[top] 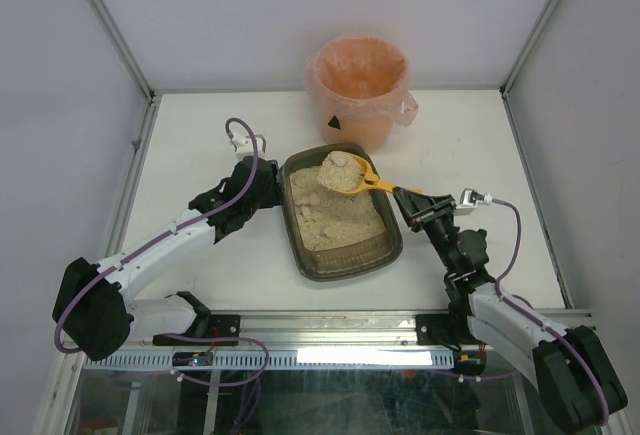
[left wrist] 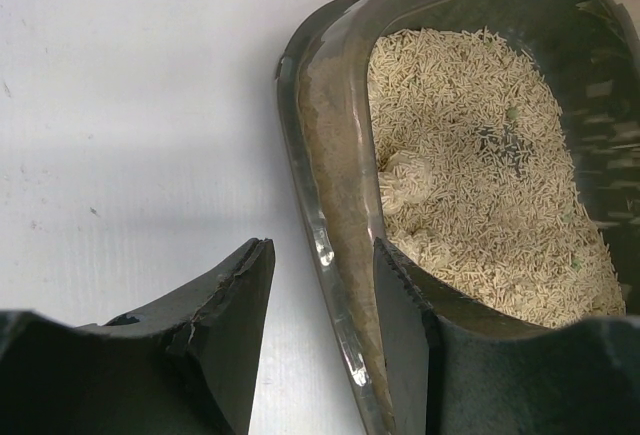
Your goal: Clean the litter box
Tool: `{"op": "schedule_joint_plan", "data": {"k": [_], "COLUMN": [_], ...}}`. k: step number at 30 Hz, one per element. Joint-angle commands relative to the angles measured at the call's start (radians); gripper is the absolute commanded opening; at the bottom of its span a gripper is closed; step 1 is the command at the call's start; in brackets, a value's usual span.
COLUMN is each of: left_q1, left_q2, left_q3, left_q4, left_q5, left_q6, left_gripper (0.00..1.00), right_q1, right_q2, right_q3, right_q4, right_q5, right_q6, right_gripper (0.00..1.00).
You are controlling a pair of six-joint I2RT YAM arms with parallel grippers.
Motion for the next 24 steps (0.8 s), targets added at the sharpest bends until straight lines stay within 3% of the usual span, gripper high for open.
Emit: {"op": "schedule_joint_plan", "data": {"k": [1,11,24], "left_q1": [0.012,0.012,0.012], "left_q2": [-0.005,-0.007,-0.007], "left_q3": [0.045,0.041,0.035], "left_q4": [0.038,0.041,0.044], "left_q5": [0.01,0.002,-0.001], "left_q6": [0.0,0.001,-0.005], "left_gripper": [0.46,0.46,0.46], "right_q1": [-0.03,-0.061,-0.084], "right_q2": [-0.021,0.044,-0.034], "right_q3": [-0.008,-0.033,-0.034], "right_q4": [0.07,0.211,0.083], "right_q5": [-0.023,-0.074,-0.072], "right_q6": [0.044,0.085,0.102], "right_gripper": [0.0,0.0,0.0]}}
